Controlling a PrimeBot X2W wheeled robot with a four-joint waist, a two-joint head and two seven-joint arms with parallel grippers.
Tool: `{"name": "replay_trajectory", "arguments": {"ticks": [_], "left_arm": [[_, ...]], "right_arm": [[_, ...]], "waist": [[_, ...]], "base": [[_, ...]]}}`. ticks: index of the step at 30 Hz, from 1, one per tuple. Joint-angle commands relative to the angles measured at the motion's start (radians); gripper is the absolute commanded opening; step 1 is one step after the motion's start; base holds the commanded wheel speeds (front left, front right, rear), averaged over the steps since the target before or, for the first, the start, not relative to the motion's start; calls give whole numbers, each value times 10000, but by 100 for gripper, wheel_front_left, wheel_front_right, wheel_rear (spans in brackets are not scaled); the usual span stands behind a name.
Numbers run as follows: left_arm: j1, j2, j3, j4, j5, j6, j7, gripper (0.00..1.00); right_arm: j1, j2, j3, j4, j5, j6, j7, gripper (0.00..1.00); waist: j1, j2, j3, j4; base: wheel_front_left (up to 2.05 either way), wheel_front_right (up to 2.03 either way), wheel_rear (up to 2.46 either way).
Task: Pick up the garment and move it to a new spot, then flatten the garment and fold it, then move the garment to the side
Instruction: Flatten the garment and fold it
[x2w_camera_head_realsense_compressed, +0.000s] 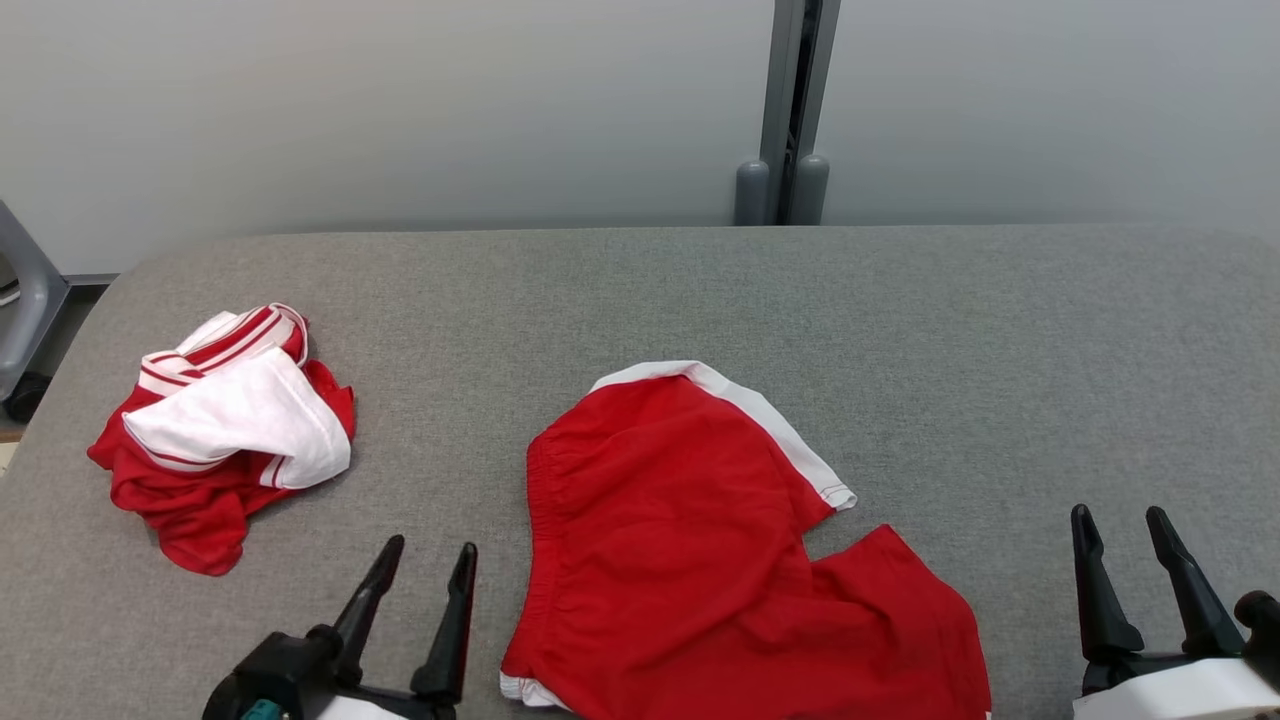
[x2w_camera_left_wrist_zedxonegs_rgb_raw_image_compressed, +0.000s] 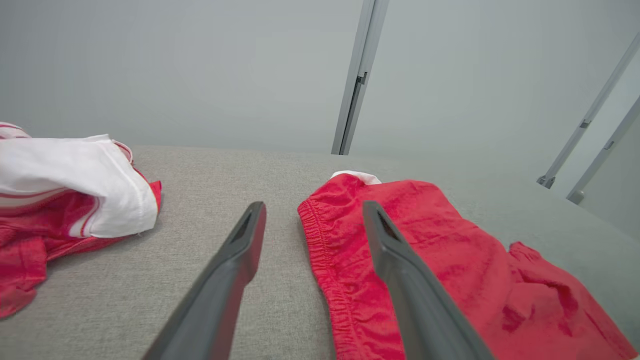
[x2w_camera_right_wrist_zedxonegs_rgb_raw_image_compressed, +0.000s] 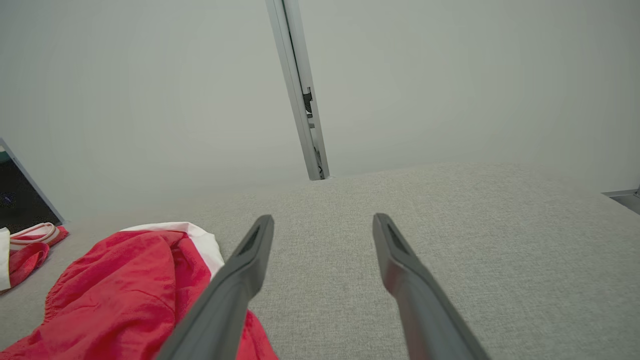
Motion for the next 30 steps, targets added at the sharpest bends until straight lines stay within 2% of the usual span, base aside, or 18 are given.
{"name": "replay_trajectory", "arguments": {"ticks": [1, 9, 15, 24, 30], "left_arm": [[67, -9, 221, -139, 86, -10, -1, 100], [-112, -123, 1999, -710, 411, 34, -1, 100], [-33, -181, 2906, -853, 677, 49, -1, 100], [161, -231, 3136, -731, 937, 37, -3, 100], [233, -242, 2933, -648, 832, 18, -3, 100]], "right_arm": [[-33, -73, -6, -77, -80, 1, -51, 100], [-76, -78, 71, -303, -146, 1, -52, 100], [51, -57, 120, -437, -182, 1, -52, 100], [275, 11, 179, -484, -196, 1, -52, 100], [245, -130, 359, -375, -167, 1, -52, 100]], "waist": [[0, 0, -30, 7], [0, 0, -143, -117], [0, 0, -192, -226], [0, 0, -234, -342], [0, 0, -289, -356]], "base": [[0, 0, 0], [0, 0, 0], [0, 0, 0], [0, 0, 0], [0, 0, 0]]}}
